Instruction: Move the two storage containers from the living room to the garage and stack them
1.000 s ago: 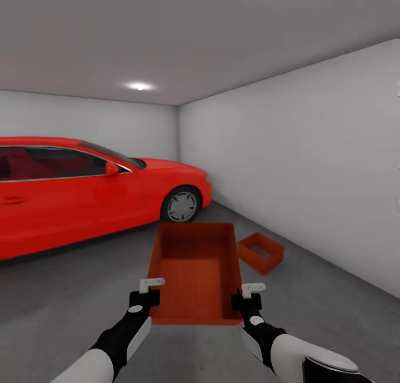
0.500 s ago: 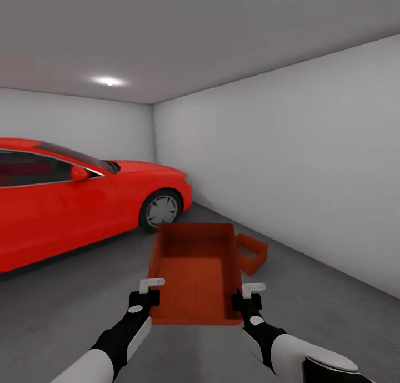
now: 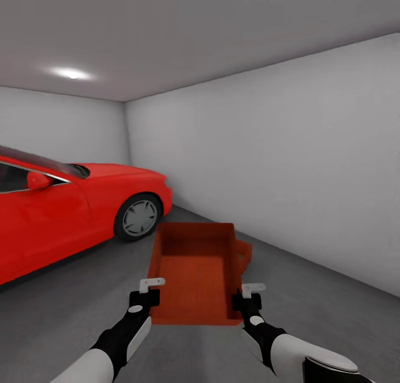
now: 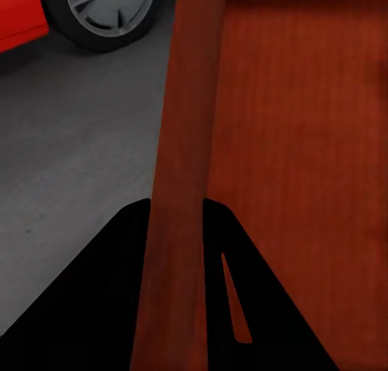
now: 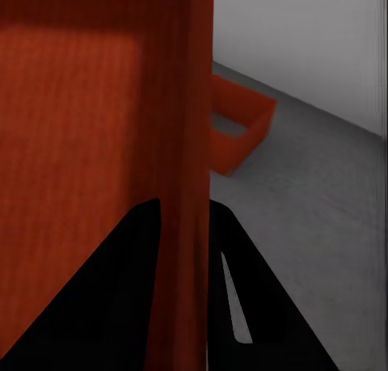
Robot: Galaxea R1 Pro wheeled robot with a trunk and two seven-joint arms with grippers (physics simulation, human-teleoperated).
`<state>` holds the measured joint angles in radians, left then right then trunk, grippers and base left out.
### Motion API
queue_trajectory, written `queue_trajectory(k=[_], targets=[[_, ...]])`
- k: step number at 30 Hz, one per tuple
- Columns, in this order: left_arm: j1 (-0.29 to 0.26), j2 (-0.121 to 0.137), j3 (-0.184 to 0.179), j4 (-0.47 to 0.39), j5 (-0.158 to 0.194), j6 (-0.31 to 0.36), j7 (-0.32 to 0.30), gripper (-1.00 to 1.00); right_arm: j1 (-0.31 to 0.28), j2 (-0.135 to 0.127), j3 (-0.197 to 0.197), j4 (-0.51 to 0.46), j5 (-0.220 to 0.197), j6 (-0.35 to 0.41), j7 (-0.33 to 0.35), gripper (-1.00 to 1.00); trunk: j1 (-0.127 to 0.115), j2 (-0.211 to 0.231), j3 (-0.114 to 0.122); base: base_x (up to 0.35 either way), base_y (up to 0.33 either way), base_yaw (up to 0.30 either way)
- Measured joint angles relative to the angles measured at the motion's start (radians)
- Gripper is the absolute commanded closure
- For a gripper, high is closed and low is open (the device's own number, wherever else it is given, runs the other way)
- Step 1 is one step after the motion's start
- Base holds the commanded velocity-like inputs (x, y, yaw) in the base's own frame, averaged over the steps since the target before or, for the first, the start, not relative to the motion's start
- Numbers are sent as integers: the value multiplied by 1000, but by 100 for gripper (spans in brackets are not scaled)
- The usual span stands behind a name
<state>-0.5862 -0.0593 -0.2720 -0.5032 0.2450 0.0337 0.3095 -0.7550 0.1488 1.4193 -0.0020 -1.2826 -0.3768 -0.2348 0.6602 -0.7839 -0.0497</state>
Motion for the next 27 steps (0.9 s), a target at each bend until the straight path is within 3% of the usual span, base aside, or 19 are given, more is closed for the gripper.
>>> queue_trajectory(k=[13,27], targets=[[0,0,1,0,-1,0,0,100,0,0,1,0,-1,0,0,100,0,0,0,300,221,-274],[0,0,1,0,0,0,0,100,0,1,2,0,-3,0,0,100,0,0,0,299,221,-24]])
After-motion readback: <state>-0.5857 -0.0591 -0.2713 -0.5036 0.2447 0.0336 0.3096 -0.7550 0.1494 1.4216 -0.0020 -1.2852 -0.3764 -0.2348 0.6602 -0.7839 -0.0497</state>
